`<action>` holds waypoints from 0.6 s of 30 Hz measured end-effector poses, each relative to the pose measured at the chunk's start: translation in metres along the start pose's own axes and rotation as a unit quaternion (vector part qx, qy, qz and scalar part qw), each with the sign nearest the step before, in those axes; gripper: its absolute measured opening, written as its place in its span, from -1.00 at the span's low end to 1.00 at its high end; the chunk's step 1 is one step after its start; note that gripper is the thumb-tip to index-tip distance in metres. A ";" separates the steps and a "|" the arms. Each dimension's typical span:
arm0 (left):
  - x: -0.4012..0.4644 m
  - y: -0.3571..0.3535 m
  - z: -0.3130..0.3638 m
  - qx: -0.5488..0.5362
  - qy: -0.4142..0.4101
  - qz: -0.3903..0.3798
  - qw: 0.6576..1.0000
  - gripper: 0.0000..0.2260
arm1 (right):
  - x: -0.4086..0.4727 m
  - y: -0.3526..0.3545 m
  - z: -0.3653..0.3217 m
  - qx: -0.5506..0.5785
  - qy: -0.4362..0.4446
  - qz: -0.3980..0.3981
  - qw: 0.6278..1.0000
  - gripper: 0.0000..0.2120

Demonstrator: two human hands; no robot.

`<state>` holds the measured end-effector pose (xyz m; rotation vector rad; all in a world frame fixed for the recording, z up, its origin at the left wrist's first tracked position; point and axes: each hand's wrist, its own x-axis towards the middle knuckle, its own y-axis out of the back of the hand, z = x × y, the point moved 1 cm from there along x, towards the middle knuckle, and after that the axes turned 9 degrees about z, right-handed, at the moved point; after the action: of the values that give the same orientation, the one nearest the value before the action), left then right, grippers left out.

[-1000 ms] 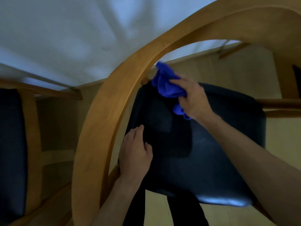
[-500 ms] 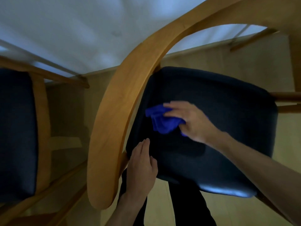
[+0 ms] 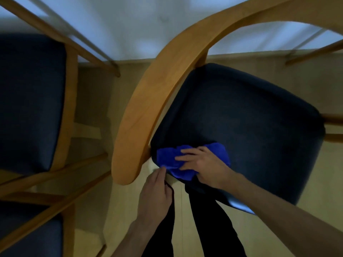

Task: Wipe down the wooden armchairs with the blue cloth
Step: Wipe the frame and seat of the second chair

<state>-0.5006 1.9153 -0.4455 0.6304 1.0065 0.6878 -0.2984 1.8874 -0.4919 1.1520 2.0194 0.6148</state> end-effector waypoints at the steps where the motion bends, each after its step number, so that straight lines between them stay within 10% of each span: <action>1: -0.006 -0.001 -0.002 0.005 0.000 -0.007 1.000 -0.51 | -0.018 -0.001 0.003 0.005 -0.014 -0.009 1.000 -0.46; 5: -0.019 0.007 0.013 -0.006 -0.044 -0.009 0.999 -0.47 | -0.072 0.008 0.001 0.068 -0.136 0.030 0.988 -0.44; 8: -0.024 0.031 0.049 -0.030 -0.123 0.015 0.992 -0.46 | -0.099 0.024 -0.022 0.162 -0.214 0.235 0.934 -0.42; 12: -0.018 0.092 0.082 -0.059 -0.232 0.210 0.948 -0.50 | -0.100 0.055 -0.067 0.225 -0.220 0.420 0.851 -0.36; 18: 0.012 0.142 0.046 0.033 -0.092 0.275 0.957 -0.13 | -0.025 0.124 -0.134 0.241 -0.085 0.509 0.822 -0.39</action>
<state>-0.4857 2.0060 -0.3277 1.0326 0.6812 1.0614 -0.3279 1.9191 -0.3127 2.5321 1.2844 0.4416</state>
